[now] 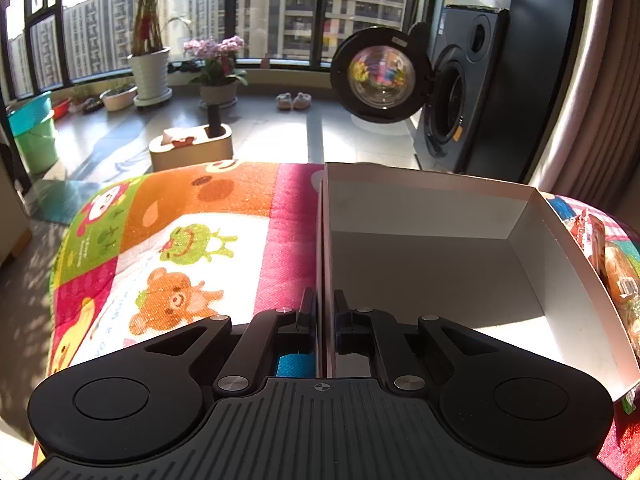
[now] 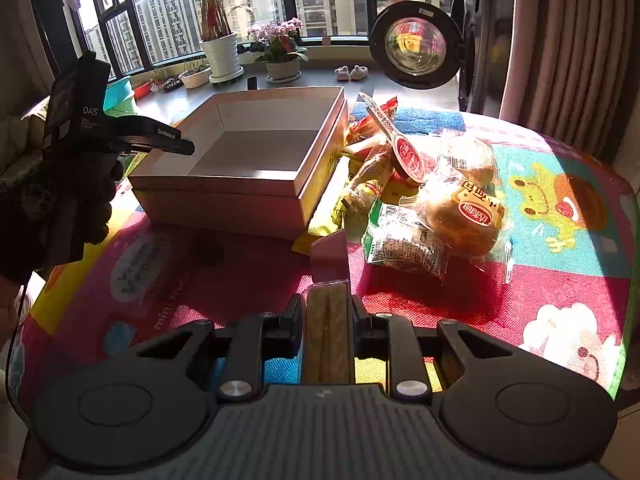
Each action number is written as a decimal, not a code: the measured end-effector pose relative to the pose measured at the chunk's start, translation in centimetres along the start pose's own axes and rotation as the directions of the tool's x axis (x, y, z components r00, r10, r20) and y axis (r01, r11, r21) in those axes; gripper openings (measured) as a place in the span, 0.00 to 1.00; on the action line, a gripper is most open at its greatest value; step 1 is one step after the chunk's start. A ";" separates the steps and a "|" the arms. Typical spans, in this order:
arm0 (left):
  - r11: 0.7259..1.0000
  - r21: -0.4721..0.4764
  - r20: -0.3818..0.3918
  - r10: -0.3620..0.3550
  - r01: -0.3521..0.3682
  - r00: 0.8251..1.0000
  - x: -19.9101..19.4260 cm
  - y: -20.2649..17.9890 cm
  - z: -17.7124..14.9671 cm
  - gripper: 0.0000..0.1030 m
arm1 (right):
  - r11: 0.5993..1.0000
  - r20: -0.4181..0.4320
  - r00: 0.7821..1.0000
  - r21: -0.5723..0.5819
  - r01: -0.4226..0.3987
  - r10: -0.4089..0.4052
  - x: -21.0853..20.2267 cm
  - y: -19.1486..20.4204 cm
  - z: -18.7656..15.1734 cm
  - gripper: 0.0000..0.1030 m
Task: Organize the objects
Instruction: 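Carry the wafer package into the box and open the right tool, then grasp the yellow bread-bun bag with the right tool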
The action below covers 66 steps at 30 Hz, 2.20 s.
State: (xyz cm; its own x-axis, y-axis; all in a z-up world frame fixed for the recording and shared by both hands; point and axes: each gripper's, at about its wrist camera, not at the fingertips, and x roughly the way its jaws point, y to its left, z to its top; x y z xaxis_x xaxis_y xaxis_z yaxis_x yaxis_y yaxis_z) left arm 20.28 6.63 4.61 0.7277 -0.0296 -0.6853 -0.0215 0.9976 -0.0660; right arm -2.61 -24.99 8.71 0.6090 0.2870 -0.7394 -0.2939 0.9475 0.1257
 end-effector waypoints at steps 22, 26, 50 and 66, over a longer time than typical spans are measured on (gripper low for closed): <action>0.995 -0.056 -0.002 -0.086 0.086 0.996 -0.5 1.4 -0.5 0.14 | 0.965 0.120 0.971 0.141 -0.221 0.205 12.6 5.2 18.3 0.23; 0.995 -0.055 0.002 -0.085 0.085 0.996 -0.5 1.4 -0.6 0.14 | 0.983 0.184 0.976 0.124 -0.139 0.115 9.2 1.8 16.4 0.37; 0.997 -0.063 -0.016 -0.046 0.045 0.999 -0.8 0.7 -0.7 0.13 | 0.994 0.166 0.983 0.094 0.064 -0.079 5.6 -5.3 5.1 0.64; 0.996 -0.070 -0.020 -0.048 0.047 0.999 -1.1 0.7 -1.0 0.13 | 0.994 0.179 0.978 0.061 0.095 -0.104 14.2 -4.7 15.3 0.36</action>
State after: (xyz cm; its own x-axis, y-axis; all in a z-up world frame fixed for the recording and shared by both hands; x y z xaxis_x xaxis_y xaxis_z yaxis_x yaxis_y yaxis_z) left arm 18.83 7.33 4.58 0.7141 -0.0790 -0.6955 -0.0354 0.9883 -0.1486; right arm 18.72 -23.21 7.72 0.7583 0.2071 -0.6182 -0.1895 0.9773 0.0950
